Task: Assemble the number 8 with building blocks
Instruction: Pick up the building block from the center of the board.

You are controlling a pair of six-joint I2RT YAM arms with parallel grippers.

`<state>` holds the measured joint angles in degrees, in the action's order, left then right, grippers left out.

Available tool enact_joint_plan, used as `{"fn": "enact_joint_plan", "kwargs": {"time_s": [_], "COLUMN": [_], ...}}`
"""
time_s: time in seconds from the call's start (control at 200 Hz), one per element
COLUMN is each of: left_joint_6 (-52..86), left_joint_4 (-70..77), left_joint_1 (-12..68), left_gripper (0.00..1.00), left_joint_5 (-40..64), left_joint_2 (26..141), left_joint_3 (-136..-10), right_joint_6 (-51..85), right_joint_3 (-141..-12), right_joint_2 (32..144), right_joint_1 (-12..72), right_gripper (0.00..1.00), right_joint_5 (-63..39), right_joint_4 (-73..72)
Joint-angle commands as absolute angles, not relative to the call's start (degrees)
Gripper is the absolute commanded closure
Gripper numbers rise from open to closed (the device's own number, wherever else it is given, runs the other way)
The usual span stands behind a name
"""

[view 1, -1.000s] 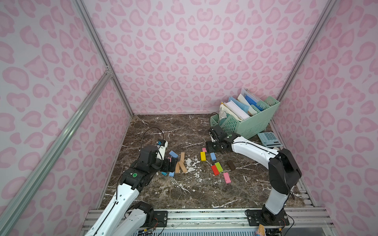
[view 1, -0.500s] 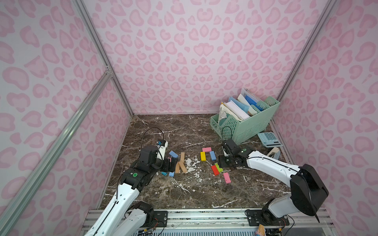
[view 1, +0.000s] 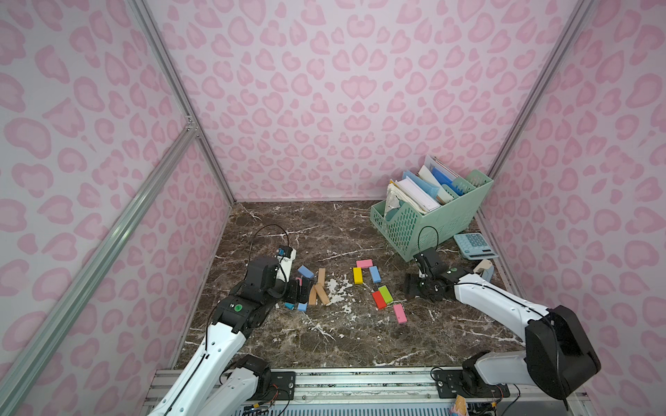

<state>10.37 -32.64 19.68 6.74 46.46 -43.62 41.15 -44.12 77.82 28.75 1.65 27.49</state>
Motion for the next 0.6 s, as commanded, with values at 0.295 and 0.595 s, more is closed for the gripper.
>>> {"fn": "enact_joint_plan", "kwargs": {"time_s": [0.295, 0.595], "left_joint_6": [10.1, 10.2], "left_joint_4": [-32.2, -32.2], "left_joint_1": [19.6, 19.6], "left_gripper": [0.02, 0.02], "left_joint_5": [7.2, 7.1], "left_joint_2": [46.1, 45.5], "left_joint_3": [-43.8, -43.7], "right_joint_6": [71.6, 74.3], "right_joint_3": [-43.3, -49.3], "right_joint_2": [75.7, 85.8], "right_joint_1": [28.5, 28.4], "right_gripper": [0.07, 0.13], "right_joint_5": [3.5, -0.5], "right_joint_4": [29.3, 32.5]}}
